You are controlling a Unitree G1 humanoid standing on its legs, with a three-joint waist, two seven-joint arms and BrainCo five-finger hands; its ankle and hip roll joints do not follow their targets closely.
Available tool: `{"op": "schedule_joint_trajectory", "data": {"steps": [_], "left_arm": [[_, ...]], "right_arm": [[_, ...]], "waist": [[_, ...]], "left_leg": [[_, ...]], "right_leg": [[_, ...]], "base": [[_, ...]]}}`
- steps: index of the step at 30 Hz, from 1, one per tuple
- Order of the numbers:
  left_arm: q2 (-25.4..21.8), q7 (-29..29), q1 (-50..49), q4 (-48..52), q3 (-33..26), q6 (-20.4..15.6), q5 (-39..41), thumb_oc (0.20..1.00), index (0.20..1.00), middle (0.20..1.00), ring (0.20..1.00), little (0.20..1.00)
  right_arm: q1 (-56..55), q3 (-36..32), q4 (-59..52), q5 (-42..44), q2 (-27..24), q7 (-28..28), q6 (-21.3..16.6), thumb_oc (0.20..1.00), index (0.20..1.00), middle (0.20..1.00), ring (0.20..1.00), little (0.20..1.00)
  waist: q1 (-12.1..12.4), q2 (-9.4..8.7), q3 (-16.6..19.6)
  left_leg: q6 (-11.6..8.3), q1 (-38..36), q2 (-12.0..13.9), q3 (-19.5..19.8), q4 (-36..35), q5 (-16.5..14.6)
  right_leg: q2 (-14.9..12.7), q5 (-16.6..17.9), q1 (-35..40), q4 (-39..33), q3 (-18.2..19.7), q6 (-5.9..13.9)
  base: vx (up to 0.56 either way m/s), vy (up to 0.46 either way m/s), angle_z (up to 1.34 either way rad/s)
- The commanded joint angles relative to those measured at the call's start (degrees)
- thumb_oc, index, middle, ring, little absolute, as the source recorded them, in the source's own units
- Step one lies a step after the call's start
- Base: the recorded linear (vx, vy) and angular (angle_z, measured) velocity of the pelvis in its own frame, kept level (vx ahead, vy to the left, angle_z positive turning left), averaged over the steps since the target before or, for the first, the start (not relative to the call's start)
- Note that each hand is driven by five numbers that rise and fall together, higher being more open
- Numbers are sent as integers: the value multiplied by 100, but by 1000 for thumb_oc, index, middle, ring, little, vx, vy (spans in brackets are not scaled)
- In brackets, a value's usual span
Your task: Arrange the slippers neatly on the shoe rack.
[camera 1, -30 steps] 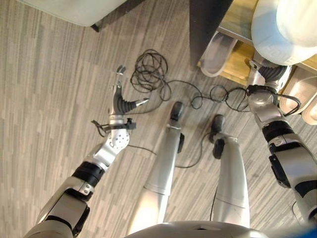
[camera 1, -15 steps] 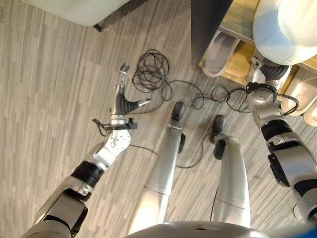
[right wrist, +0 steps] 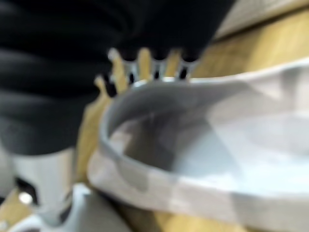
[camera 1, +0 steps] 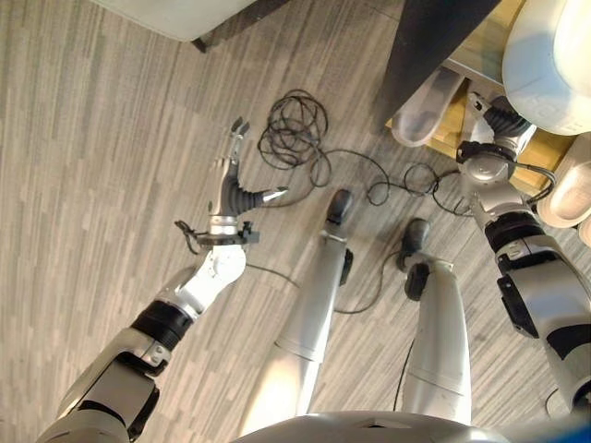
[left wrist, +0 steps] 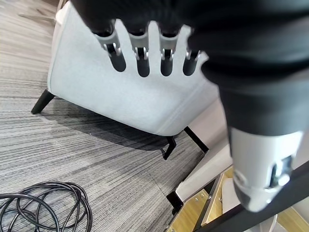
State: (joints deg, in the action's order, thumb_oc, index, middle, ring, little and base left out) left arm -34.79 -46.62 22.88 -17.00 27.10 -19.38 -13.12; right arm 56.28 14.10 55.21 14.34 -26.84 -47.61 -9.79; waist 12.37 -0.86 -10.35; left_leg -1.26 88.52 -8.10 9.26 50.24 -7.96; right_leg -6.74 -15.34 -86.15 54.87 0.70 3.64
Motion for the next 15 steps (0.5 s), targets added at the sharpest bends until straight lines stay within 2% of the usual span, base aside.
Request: {"op": "schedule_joint_trajectory", "data": {"steps": [1,7,15], "left_arm": [[-199,-204,-173,224,0,-207,-223,1000,1000,1000,1000,1000],[-188,-257,-146,199,-36,-159,-251,1000,1000,1000,1000,1000],[-115,-242,-238,132,-64,-116,-234,1000,1000,1000,1000,1000]], "right_arm": [[97,-72,-352,46,31,-258,-274,1000,1000,1000,1000,1000],[-254,-279,-451,71,137,-467,-331,1000,1000,1000,1000,1000],[-1033,-416,-889,-1,351,-468,-403,1000,1000,1000,1000,1000]], "waist": [[-46,222,-40],[-77,232,-85],[-157,248,-139]], "left_leg": [[315,95,-85,-121,-437,-103],[325,61,-71,-166,-460,-105],[321,6,-36,-208,-501,-70]], "right_leg": [[151,-3,345,-206,159,-106],[162,20,358,-223,137,-103],[190,83,378,-233,168,-81]], "base": [[0,0,0],[0,0,0],[0,0,0]]}}
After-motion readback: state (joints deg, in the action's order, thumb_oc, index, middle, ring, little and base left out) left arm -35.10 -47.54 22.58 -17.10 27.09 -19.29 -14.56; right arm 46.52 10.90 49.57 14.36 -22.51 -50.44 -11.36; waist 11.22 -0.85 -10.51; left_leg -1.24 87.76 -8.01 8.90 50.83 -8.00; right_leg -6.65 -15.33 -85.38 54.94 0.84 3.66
